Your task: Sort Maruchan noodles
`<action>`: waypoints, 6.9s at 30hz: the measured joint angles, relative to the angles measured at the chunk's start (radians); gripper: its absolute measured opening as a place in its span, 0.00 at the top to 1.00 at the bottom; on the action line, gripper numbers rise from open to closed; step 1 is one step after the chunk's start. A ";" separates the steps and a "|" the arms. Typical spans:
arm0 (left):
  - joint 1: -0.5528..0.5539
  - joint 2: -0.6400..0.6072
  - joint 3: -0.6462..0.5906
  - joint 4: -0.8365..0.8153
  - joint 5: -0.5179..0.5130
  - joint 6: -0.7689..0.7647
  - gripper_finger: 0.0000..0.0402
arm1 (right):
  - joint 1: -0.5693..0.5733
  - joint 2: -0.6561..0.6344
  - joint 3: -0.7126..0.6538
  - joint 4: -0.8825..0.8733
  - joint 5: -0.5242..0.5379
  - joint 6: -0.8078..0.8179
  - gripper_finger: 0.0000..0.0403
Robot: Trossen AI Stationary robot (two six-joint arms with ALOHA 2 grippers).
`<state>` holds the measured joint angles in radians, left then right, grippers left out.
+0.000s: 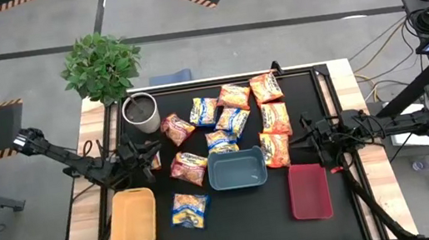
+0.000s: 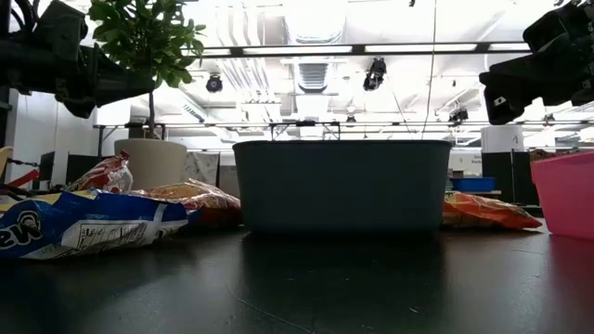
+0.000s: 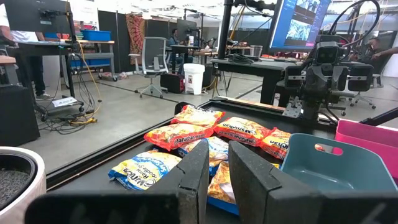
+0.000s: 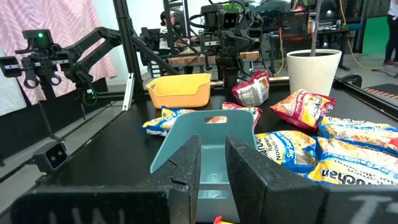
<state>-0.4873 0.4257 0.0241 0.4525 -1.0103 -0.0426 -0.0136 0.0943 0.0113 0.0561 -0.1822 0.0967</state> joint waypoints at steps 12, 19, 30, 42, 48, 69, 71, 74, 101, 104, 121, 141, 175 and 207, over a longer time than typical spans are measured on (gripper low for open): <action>0.000 0.000 0.000 0.000 0.000 0.000 0.89 | 0.000 0.000 0.000 0.000 0.000 0.000 0.84; 0.000 0.000 0.000 0.000 0.000 0.000 0.89 | 0.000 0.000 0.000 0.000 0.000 0.000 0.84; 0.000 0.000 0.000 0.000 0.000 0.000 0.89 | 0.000 0.000 0.000 0.000 0.000 0.000 0.84; 0.000 0.000 0.000 0.000 0.000 0.000 0.89 | 0.000 0.000 0.000 0.000 0.000 0.000 0.84; 0.000 0.000 0.000 0.000 0.000 0.000 0.89 | 0.000 0.000 0.000 0.000 0.000 0.000 0.84; 0.001 0.000 0.000 0.162 0.016 -0.672 0.89 | 0.000 0.000 0.000 0.061 0.008 0.037 0.84; 0.001 0.000 0.000 0.160 -0.044 -0.676 0.89 | 0.000 0.000 0.000 0.085 0.009 0.057 0.84; 0.001 0.002 0.000 0.158 -0.170 -0.542 0.89 | 0.000 0.000 0.000 0.155 0.011 0.084 0.84; 0.082 0.148 0.177 0.401 0.347 0.148 0.91 | -0.003 0.291 0.203 0.542 0.708 0.079 0.84; 0.082 0.206 0.284 0.239 0.347 0.197 0.91 | -0.007 0.385 0.282 0.489 0.708 0.061 0.84; 0.106 0.638 0.731 -0.515 0.342 0.112 0.91 | -0.111 0.715 0.839 -0.394 0.715 0.325 0.84; 0.397 1.028 0.785 -0.367 0.489 0.081 0.91 | -0.308 1.157 0.850 -0.484 0.382 0.509 0.84; 0.666 1.357 0.983 -0.298 0.697 0.312 0.91 | -0.434 1.369 0.850 -0.202 0.240 0.468 0.84; 0.780 1.357 0.961 -0.304 0.932 0.374 0.91 | -0.460 1.358 0.852 -0.210 0.096 0.566 0.43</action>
<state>0.2928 1.7824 0.9850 0.1489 -0.0783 0.3311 -0.4740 1.4521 0.8631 -0.1543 -0.0865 0.6632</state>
